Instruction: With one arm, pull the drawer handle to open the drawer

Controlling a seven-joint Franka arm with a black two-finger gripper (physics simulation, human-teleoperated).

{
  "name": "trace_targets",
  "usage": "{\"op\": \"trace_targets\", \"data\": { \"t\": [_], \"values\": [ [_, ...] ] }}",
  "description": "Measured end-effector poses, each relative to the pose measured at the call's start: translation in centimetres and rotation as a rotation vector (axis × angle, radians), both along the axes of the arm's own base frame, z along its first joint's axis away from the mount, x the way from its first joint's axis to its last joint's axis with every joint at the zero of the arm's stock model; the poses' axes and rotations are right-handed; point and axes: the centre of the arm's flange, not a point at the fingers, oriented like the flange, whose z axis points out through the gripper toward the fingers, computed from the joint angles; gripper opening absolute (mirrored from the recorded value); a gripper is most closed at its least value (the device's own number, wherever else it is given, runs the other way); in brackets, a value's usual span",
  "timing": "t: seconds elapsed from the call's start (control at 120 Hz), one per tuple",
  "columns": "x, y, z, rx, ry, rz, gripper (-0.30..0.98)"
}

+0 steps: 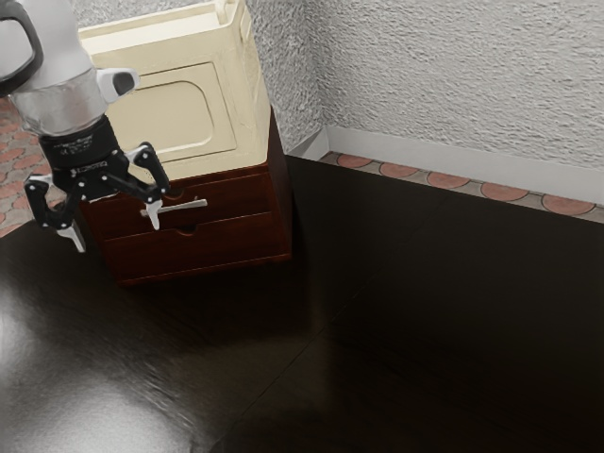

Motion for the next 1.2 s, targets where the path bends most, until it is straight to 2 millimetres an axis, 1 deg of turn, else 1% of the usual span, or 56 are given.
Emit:
{"op": "trace_targets", "data": {
  "t": [0.042,0.075,0.117,0.15,0.183,0.208,0.25,0.292,0.367,0.417,0.483,0.55,0.608,0.658,0.717,0.767,0.833,0.883,0.908,1.033,1.2],
  "values": [
    [0.4,0.3,-1.3,0.002,0.006,0.063,0.69],
    [0.6,0.6,-1.9,0.005,0.002,0.115,0.69],
    [0.6,1.1,-1.8,0.008,-0.020,0.178,0.69],
    [0.7,2.0,-2.0,0.007,-0.033,0.236,0.69],
    [1.7,3.1,-2.8,0.002,-0.031,0.292,0.69],
    [2.3,3.7,-3.0,0.000,-0.036,0.327,0.69],
    [2.7,3.9,-2.9,-0.002,-0.049,0.371,0.69],
    [2.8,4.1,-2.6,0.000,-0.061,0.415,0.69],
    [2.4,7.2,-2.9,0.011,-0.065,0.547,0.69],
    [2.4,8.5,-3.2,0.020,-0.066,0.616,0.69],
    [3.0,10.2,-3.7,0.027,-0.068,0.695,0.69],
    [4.4,11.3,-4.6,0.022,-0.070,0.743,0.69],
    [7.2,12.6,-5.2,0.007,-0.087,0.771,0.69],
    [8.9,13.5,-5.8,-0.002,-0.106,0.797,0.69],
    [10.0,14.8,-6.7,-0.008,-0.123,0.835,0.69],
    [10.3,15.7,-7.8,-0.008,-0.133,0.869,0.69],
    [10.5,16.1,-8.8,-0.008,-0.157,0.902,0.69],
    [10.2,15.8,-10.0,-0.005,-0.169,0.920,0.69],
    [10.0,15.6,-10.3,-0.004,-0.181,0.928,0.69],
    [10.2,15.1,-10.8,-0.012,-0.244,0.963,0.69],
    [10.3,16.2,-10.5,-0.023,-0.312,1.022,0.69]
  ]
}}
